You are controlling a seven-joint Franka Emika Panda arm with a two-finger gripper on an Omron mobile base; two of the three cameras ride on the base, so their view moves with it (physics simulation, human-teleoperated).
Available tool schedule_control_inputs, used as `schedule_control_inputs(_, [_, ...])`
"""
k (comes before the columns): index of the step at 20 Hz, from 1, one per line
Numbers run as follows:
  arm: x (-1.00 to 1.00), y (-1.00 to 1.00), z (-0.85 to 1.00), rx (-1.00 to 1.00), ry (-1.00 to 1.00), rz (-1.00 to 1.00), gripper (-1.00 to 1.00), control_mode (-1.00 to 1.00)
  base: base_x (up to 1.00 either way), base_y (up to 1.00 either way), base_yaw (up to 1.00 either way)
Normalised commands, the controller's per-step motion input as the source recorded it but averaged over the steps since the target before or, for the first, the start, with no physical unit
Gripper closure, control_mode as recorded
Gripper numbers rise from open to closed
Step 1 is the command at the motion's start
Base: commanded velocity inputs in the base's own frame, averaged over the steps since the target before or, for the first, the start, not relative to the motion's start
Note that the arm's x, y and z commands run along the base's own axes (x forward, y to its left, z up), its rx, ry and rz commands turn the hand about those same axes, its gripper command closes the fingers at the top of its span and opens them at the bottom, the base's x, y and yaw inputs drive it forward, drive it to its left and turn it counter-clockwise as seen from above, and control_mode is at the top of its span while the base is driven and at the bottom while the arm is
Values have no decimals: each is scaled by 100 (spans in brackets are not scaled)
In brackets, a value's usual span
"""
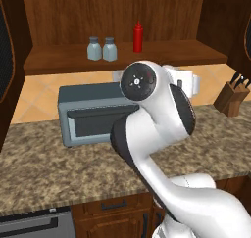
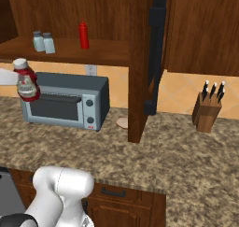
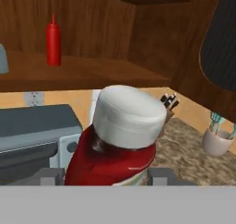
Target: Put the shaker and condiment bottle from the counter next to their counterparts in the cabinet.
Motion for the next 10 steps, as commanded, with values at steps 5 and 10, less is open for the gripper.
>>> schedule_control_inputs(5, [0,-49,72,0,-17,16,100,-100,0,0,0])
schedule_control_inputs(10, [1,-43,38,0,-22,19,100,-100,0,0,0])
